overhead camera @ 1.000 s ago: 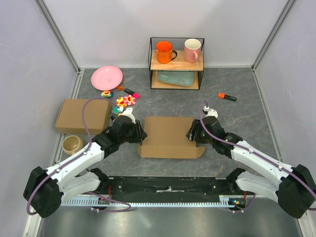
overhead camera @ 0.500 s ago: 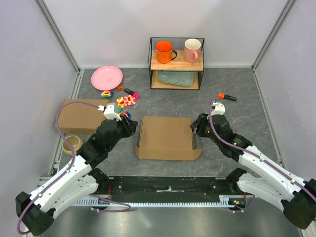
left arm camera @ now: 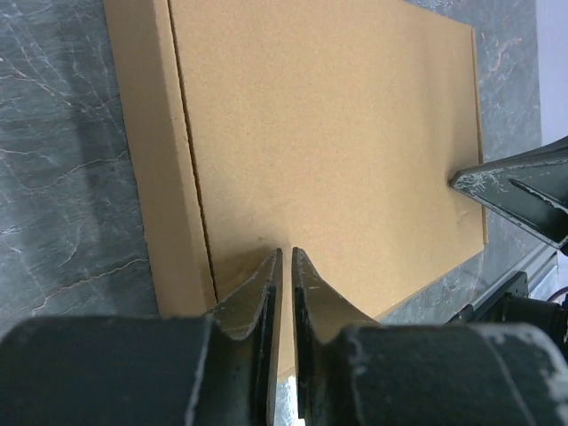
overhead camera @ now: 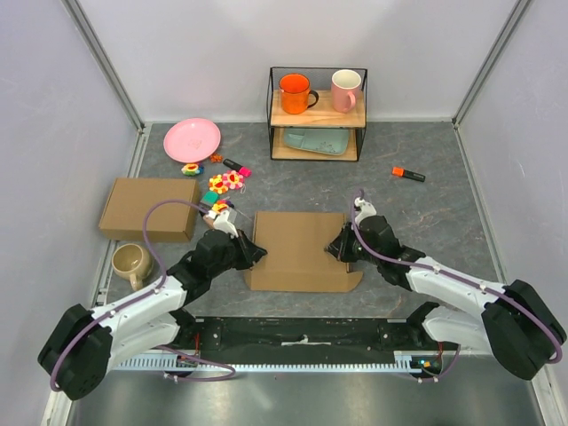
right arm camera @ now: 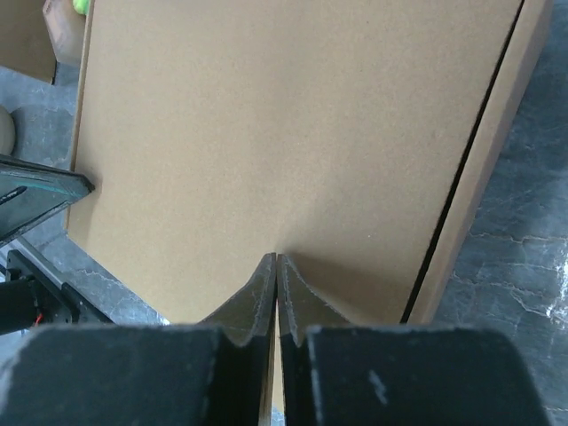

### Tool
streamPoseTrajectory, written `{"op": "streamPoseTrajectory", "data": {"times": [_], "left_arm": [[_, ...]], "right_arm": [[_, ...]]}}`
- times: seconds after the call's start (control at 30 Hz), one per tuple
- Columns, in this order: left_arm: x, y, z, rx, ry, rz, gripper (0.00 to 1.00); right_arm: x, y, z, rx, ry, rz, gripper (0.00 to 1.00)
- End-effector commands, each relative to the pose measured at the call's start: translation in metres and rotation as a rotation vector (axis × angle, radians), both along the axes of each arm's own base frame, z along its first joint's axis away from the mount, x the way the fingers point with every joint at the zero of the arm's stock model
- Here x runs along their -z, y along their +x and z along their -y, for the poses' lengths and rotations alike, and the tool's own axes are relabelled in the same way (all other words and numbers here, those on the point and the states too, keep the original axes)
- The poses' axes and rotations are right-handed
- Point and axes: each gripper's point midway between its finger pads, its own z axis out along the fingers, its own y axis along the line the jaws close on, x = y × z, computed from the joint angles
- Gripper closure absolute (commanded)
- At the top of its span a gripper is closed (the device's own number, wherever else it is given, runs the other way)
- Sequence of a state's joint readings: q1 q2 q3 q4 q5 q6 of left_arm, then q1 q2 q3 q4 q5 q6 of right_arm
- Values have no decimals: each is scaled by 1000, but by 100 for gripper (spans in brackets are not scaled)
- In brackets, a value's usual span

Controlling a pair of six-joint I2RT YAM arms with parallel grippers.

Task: Fold the paper box

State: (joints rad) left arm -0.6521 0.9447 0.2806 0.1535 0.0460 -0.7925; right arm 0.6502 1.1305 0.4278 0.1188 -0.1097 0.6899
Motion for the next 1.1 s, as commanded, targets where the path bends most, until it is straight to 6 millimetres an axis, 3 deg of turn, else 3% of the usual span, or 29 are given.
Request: {"op": "streamPoseTrajectory", "data": {"times": [0.0, 0.07, 0.13, 0.17, 0.2, 0.23, 0.27, 0.37, 0.5, 0.57, 0.6, 0.67, 0.8, 0.93, 1.07], "left_arm": [[24, -14, -9, -13, 26, -78, 85], [5, -8, -11, -34, 17, -21, 85], [-24, 2, -14, -73, -16, 60, 82], [-45, 8, -21, -119, -39, 120, 78], [-65, 12, -23, -139, -64, 168, 67], [-72, 12, -27, -160, -67, 186, 63], [-88, 15, -35, -201, -89, 234, 58], [-86, 15, -47, -254, -80, 242, 47], [-33, 6, -47, -245, -23, 121, 40], [-9, -2, -43, -214, -20, 58, 41], [-5, -1, -38, -211, -38, 48, 40], [6, -6, -34, -189, -55, 21, 41], [6, -6, -26, -155, -91, 40, 49], [9, 1, -25, -157, -52, 49, 63], [15, 14, -29, -195, -2, 62, 76]], "right_arm": [[10, -10, 5, -9, -16, -17, 92], [-15, -2, 4, 6, 12, 47, 87], [-46, 8, 10, 52, 28, 130, 66], [-54, 10, 14, 74, 20, 144, 50], [-66, 15, 24, 128, 10, 183, 45], [-77, 19, 28, 152, 7, 206, 40], [-75, 18, 35, 166, -27, 205, 34], [-64, 21, 53, 234, -104, 197, 27], [-15, 7, 55, 216, -143, 97, 27], [-7, 3, 47, 194, -97, 77, 27], [4, -3, 48, 184, -99, 58, 27], [8, -4, 45, 174, -76, 57, 28], [19, -6, 45, 158, -93, 47, 33], [19, 1, 44, 172, -93, 68, 50], [30, 10, 46, 201, -139, 54, 63]]}}
